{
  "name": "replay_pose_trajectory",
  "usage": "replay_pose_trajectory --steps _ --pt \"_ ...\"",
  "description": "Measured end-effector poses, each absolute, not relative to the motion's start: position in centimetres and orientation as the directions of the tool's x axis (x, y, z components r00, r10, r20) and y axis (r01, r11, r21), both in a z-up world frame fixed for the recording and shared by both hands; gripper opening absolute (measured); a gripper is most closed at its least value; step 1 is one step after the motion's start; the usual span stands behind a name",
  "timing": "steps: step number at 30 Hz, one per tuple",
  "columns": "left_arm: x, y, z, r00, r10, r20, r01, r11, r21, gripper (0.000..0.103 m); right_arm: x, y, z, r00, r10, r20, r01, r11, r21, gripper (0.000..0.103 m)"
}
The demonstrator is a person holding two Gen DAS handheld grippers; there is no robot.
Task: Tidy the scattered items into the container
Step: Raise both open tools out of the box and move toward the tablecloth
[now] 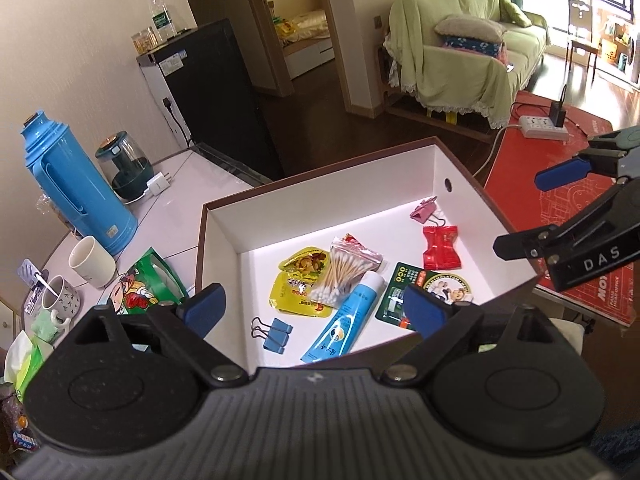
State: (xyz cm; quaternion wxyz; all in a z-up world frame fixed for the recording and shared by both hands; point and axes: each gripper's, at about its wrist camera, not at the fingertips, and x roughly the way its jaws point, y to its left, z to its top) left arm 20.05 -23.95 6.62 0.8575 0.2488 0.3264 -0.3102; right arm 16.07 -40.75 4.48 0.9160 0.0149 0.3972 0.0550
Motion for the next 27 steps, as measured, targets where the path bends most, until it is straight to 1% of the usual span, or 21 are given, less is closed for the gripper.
replay_pose_trajectory --steps 7,13,22,27 --pt "18.4 -22.0 6.9 0.595 -0.385 -0.705 0.695 0.688 0.21 0.095 13.9 -39.9 4.7 0.7 0.084 -0.709 -0.033 0.996 0.085 0.091" --pt "17.5 -19.7 6.6 0.589 -0.392 -0.707 0.694 0.693 0.195 0.095 12.6 -39.6 4.4 0.7 0.082 -0.709 0.033 0.989 0.147 0.091" --pt "15.0 -14.5 5.7 0.581 -0.408 -0.704 0.685 0.713 0.153 0.095 10.2 -38.7 4.1 0.696 0.055 -0.716 0.13 0.971 0.2 0.091" --pt "13.6 -11.2 5.1 0.585 -0.405 -0.703 0.672 0.728 0.139 0.096 8.5 -37.4 4.1 0.711 0.066 -0.7 0.146 0.96 0.239 0.091"
